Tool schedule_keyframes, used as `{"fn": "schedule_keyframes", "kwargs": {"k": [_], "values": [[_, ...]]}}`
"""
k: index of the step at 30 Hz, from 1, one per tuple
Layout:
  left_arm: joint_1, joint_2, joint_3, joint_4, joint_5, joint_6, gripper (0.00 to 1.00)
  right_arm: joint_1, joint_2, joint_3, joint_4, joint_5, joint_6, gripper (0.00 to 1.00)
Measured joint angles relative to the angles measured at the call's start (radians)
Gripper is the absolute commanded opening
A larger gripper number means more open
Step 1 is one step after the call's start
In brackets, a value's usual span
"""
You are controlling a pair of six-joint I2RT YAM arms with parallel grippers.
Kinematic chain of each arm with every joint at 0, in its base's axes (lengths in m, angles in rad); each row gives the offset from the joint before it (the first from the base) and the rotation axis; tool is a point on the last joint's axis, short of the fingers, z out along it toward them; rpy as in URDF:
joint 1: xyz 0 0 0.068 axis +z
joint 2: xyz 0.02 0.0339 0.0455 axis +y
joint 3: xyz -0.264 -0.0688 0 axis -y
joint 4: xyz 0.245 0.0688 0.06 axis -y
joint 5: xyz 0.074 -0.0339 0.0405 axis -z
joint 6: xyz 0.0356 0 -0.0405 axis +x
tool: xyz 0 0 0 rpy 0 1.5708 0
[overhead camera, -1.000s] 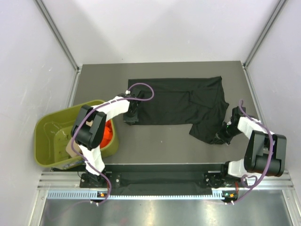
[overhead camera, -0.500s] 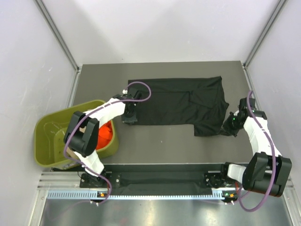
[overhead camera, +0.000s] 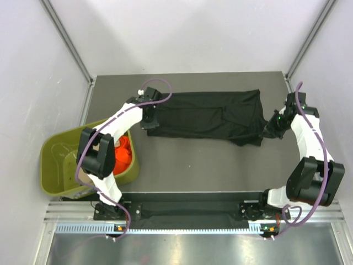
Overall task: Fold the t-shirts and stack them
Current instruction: Fold the tshirt
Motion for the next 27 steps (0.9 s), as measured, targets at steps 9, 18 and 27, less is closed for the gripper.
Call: {"fn": "schedule_keyframes", "kwargs": {"k": [9, 18, 27], "values": [[0.03, 0.104, 0.159, -0.017, 0.008, 0.011, 0.0, 0.0, 0.154, 0.23, -0.016, -0.016, -0.004, 0.0], [0.103, 0.183, 0.26, -0.022, 0.024, 0.027, 0.0, 0.0, 0.28, 0.393, -0.018, -0.053, 0.005, 0.0], [0.138, 0.272, 0.384, -0.026, 0.052, 0.027, 0.0, 0.0, 0.416, 0.55, -0.023, -0.092, 0.01, 0.0]]}}
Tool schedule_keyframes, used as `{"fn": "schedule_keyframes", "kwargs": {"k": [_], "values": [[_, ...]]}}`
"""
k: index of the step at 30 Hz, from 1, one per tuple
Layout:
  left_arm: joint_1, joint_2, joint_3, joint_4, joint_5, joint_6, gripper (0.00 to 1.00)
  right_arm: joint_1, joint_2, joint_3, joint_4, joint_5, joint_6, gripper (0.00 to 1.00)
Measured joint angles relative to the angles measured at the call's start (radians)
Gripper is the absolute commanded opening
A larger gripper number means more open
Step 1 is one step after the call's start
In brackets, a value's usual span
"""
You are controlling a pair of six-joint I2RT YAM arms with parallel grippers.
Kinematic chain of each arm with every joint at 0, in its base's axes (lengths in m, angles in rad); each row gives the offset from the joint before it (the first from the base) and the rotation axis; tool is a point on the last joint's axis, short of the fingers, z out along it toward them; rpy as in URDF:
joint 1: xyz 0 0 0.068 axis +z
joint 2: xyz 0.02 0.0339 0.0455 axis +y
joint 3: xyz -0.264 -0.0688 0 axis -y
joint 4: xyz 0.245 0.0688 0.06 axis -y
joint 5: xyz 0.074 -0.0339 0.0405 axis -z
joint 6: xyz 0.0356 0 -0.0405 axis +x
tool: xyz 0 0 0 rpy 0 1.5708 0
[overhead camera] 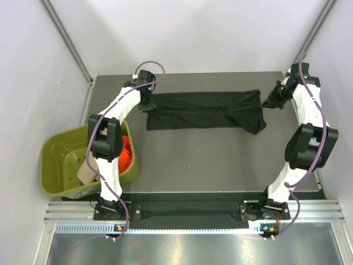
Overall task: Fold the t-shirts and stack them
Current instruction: Fold the tshirt
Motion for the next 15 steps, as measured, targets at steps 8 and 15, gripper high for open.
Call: {"fn": "schedule_keyframes", "kwargs": {"k": [8, 15], "values": [[0.0, 0.06, 0.074, 0.0, 0.026, 0.003, 0.0, 0.0, 0.108, 0.151, -0.016, -0.013, -0.005, 0.0], [0.0, 0.108, 0.121, 0.005, 0.029, 0.004, 0.0, 0.0, 0.186, 0.243, -0.039, -0.025, -0.029, 0.01]]}}
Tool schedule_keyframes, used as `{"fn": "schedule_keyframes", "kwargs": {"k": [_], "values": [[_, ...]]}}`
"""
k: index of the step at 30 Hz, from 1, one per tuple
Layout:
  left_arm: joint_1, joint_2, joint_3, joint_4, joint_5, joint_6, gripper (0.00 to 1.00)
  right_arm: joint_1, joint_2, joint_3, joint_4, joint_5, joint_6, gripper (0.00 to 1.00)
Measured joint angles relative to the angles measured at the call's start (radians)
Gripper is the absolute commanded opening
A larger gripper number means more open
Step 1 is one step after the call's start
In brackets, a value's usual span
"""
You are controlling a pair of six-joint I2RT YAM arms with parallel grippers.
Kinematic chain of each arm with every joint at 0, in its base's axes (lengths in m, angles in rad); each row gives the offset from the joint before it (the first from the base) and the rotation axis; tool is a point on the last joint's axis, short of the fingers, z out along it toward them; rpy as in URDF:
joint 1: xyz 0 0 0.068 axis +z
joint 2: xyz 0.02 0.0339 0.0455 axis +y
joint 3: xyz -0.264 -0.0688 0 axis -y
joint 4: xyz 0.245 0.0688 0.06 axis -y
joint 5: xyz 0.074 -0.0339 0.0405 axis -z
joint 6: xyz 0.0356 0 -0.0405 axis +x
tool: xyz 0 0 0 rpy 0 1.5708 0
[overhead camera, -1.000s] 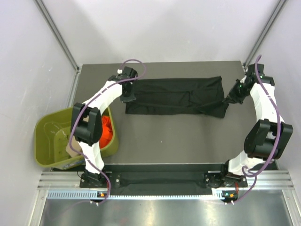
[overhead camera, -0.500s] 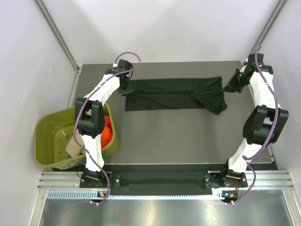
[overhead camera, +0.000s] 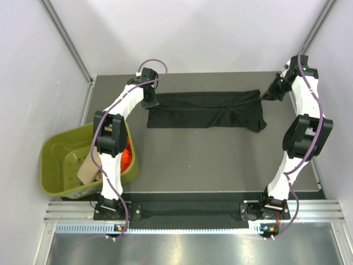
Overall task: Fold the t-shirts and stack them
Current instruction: Fold the tshirt
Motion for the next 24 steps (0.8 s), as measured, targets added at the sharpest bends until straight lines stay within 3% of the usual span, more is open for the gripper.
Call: {"fn": "schedule_keyframes", "kwargs": {"k": [24], "values": [[0.017, 0.107, 0.079, 0.032, 0.0, -0.01, 0.0, 0.0, 0.224, 0.176, 0.007, -0.112, -0.029, 0.05]]}}
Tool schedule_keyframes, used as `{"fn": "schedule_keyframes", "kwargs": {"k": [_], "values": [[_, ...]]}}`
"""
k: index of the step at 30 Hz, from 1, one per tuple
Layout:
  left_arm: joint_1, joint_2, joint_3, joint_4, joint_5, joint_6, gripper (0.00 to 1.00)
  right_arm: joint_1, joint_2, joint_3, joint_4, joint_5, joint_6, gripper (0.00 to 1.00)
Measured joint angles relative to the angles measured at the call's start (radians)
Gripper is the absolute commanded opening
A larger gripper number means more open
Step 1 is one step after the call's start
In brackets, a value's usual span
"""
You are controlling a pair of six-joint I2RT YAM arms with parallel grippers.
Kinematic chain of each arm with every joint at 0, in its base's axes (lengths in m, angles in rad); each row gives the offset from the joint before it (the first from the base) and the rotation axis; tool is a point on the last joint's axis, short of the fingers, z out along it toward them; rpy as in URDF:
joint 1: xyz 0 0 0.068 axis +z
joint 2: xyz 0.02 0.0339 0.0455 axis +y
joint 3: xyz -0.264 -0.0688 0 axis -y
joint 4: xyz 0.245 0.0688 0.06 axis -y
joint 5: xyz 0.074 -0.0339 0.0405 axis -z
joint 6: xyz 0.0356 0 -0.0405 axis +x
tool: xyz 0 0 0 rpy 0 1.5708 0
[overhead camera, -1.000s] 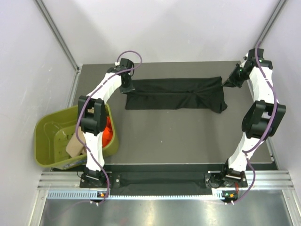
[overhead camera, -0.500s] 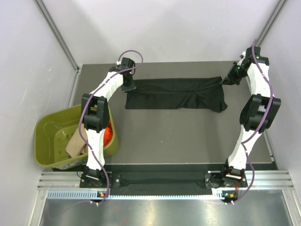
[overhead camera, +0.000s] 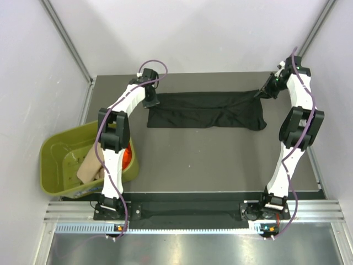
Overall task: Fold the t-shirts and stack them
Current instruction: Fold the tshirt
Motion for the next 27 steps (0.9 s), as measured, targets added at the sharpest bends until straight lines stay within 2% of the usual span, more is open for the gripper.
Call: {"fn": "schedule_keyframes", "kwargs": {"k": [12, 27], "values": [[0.003, 0.045, 0.06, 0.024, 0.0, -0.014, 0.0, 0.0, 0.043, 0.038, 0.059, -0.046, 0.026, 0.05], [0.009, 0.093, 0.079, 0.04, 0.0, -0.029, 0.0, -0.006, 0.156, 0.057, 0.225, -0.134, 0.114, 0.03]]}}
